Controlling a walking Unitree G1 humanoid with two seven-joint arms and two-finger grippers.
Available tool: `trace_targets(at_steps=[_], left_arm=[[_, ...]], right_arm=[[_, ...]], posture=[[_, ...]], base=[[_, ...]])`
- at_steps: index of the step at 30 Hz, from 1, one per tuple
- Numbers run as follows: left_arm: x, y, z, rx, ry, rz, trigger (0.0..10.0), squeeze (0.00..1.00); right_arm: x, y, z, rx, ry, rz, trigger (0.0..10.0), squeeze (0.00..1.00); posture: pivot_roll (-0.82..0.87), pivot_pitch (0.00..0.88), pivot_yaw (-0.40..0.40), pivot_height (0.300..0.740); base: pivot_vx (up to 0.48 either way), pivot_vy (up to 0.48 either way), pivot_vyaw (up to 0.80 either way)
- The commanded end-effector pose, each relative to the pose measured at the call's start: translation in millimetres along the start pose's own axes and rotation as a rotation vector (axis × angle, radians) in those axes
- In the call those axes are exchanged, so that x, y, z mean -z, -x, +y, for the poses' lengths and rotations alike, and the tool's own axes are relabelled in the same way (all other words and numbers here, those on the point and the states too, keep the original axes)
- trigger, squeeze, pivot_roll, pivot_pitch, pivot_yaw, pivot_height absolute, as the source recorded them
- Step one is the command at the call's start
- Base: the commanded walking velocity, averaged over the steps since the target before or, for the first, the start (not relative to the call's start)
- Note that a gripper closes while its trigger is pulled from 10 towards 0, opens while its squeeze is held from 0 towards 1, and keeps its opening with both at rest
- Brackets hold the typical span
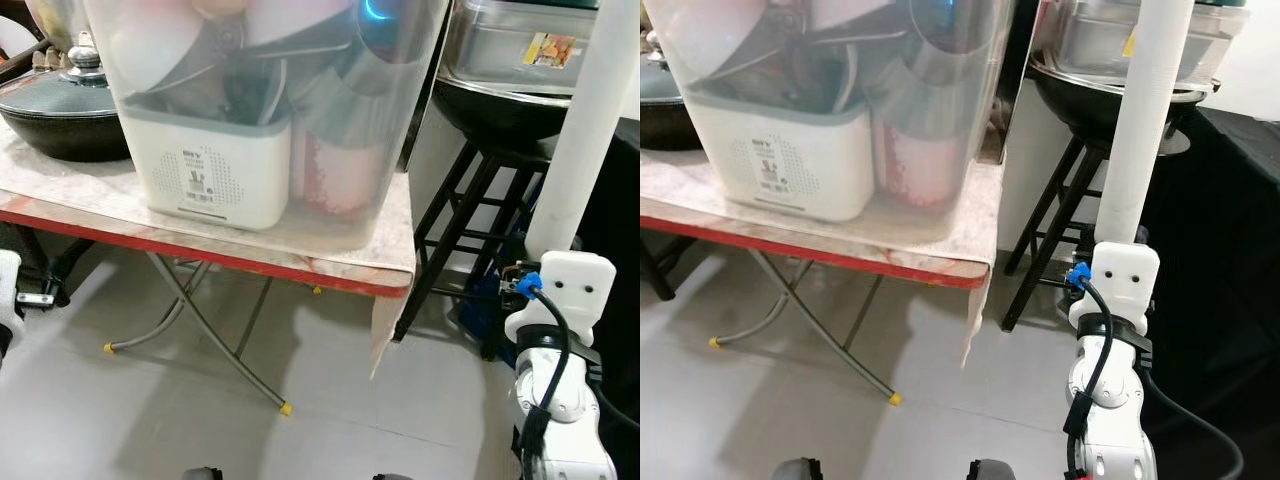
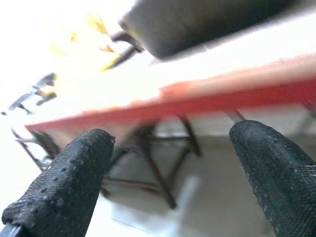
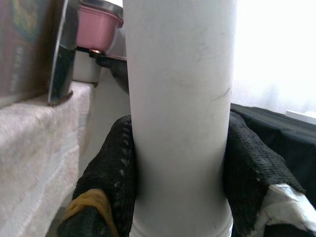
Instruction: Building children table
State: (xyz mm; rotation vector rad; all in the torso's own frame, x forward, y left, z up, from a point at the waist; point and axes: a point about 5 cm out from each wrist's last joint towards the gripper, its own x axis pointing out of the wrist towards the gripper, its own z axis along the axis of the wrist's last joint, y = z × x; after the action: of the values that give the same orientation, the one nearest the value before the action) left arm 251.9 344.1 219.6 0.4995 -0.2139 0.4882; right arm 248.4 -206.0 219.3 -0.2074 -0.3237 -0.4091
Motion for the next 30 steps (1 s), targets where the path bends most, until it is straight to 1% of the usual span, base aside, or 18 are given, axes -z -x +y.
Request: trace_targets(at_steps=[1, 2, 3, 4, 6, 7, 8, 9, 13, 14, 15, 16, 17, 19, 20, 21, 23, 30], left_arm=[[-2.3, -2.1, 6.1, -0.032, -0.041, -0.018, 10.0, 0.0], [-5.1, -3.8, 10.6, -0.076, -0.078, -0.035, 10.0, 0.0], [-5.1, -3.8, 10.6, -0.076, -0.078, -0.035, 10.0, 0.0], [-5.2, -5.1, 18.2, -0.135, -0.143, -0.034, 10.0, 0.0], [-5.2, -5.1, 18.2, -0.135, -0.143, -0.034, 10.0, 0.0], [-7.7, -6.4, 30.4, -0.22, -0.206, -0.042, 10.0, 0.0], [-7.7, -6.4, 30.4, -0.22, -0.206, -0.042, 10.0, 0.0], [-10.8, -7.7, 37.4, -0.267, -0.2, -0.06, 10.0, 0.0], [-14.5, -9.0, 37.1, -0.267, -0.167, -0.08, 10.0, 0.0], [-17.2, -10.1, 30.9, -0.229, -0.104, -0.096, 10.0, 0.0], [-18.4, -10.4, 16.9, -0.135, -0.011, -0.096, 10.0, 0.0], [-19.2, -10.2, 7.3, -0.07, 0.046, -0.096, 10.0, 0.0], [-19.6, -9.9, 1.9, -0.032, 0.079, -0.095, 10.0, 0.0], [-19.6, -9.9, 1.9, -0.032, 0.079, -0.095, 10.0, 0.0], [-13.9, -3.2, -22.2, 0.141, 0.141, -0.054, 10.0, 0.0], [-13.9, -3.2, -22.2, 0.141, 0.141, -0.054, 10.0, 0.0], [-8.9, 1.8, -35.1, 0.221, 0.157, -0.021, 10.0, 0.0], [-8.5, 1.8, -39.4, 0.221, 0.146, -0.022, 10.0, 0.0]], right_arm=[[-1.4, -2.1, -3.4, 0.026, 0.003, -0.019, 0.0, 0.0], [-1.3, -2.0, -2.9, 0.026, 0.002, -0.02, 0.0, 0.0], [-1.3, -2.0, -2.9, 0.026, 0.002, -0.02, 0.0, 0.0], [-1.1, -1.7, -2.5, 0.025, 0.002, -0.02, 0.0, 0.0], [-1.1, -1.7, -2.5, 0.025, 0.002, -0.02, 0.0, 0.0], [-1.0, -1.3, -2.3, 0.025, 0.001, -0.019, 0.0, 0.0], [-1.0, -1.3, -2.3, 0.025, 0.001, -0.019, 0.0, 0.0], [-0.9, -1.2, -2.0, 0.024, 0.0, -0.018, 0.0, 0.0], [-0.7, -1.3, -1.3, 0.023, -0.001, -0.018, 0.0, 0.0], [-0.6, -1.9, -0.1, 0.021, -0.003, -0.019, 0.0, 0.0], [-0.7, -2.6, 1.0, 0.018, -0.008, -0.02, 0.0, 0.0], [-0.7, -3.2, 1.7, 0.016, -0.011, -0.02, 0.0, 0.0], [-0.8, -3.5, 2.1, 0.015, -0.012, -0.021, 0.0, 0.0], [-0.8, -3.5, 2.1, 0.015, -0.012, -0.021, 0.0, 0.0], [-1.1, -4.6, 5.7, -0.017, -0.031, -0.018, 0.0, 0.0], [-1.1, -4.6, 5.7, -0.017, -0.031, -0.018, 0.0, 0.0], [-1.4, -5.2, 9.7, -0.047, -0.045, -0.016, 0.0, 0.0], [-2.9, -4.8, 18.7, -0.115, -0.07, -0.013, 0.0, 0.0]], posture=[[0.07, 0.0, -0.1, 0.619], [0.07, 0.0, -0.101, 0.624], [0.07, 0.0, -0.101, 0.624], [0.07, 0.0, -0.101, 0.629], [0.07, 0.0, -0.101, 0.629], [0.08, 0.0, -0.103, 0.634], [0.08, 0.0, -0.103, 0.634], [0.08, 0.0, -0.104, 0.639], [0.08, 0.0, -0.105, 0.644], [0.08, 0.0, -0.106, 0.649], [0.08, 0.0, -0.108, 0.654], [0.08, 0.0, -0.109, 0.659], [0.08, 0.0, -0.109, 0.664], [0.08, 0.0, -0.109, 0.664], [0.08, 0.0, -0.11, 0.674], [0.08, 0.0, -0.11, 0.674], [0.07, 0.0, -0.111, 0.689], [0.07, 0.0, -0.113, 0.719]], base=[[0.0, 0.0, 0.0], [0.0, 0.0, 0.0], [0.0, 0.0, 0.0], [0.0, 0.0, 0.0], [0.0, 0.0, 0.0], [0.0, 0.0, 0.0], [0.0, 0.0, 0.0], [0.0, 0.0, 0.0], [0.0, 0.0, 0.0], [0.0, 0.0, 0.0], [0.0, 0.0, 0.0], [0.0, 0.0, 0.0], [0.0, 0.0, 0.0], [0.0, 0.0, 0.0], [0.0, 0.0, 0.0], [0.0, 0.0, 0.0], [0.0, 0.0, 0.0], [0.0, 0.0, 0.0]])
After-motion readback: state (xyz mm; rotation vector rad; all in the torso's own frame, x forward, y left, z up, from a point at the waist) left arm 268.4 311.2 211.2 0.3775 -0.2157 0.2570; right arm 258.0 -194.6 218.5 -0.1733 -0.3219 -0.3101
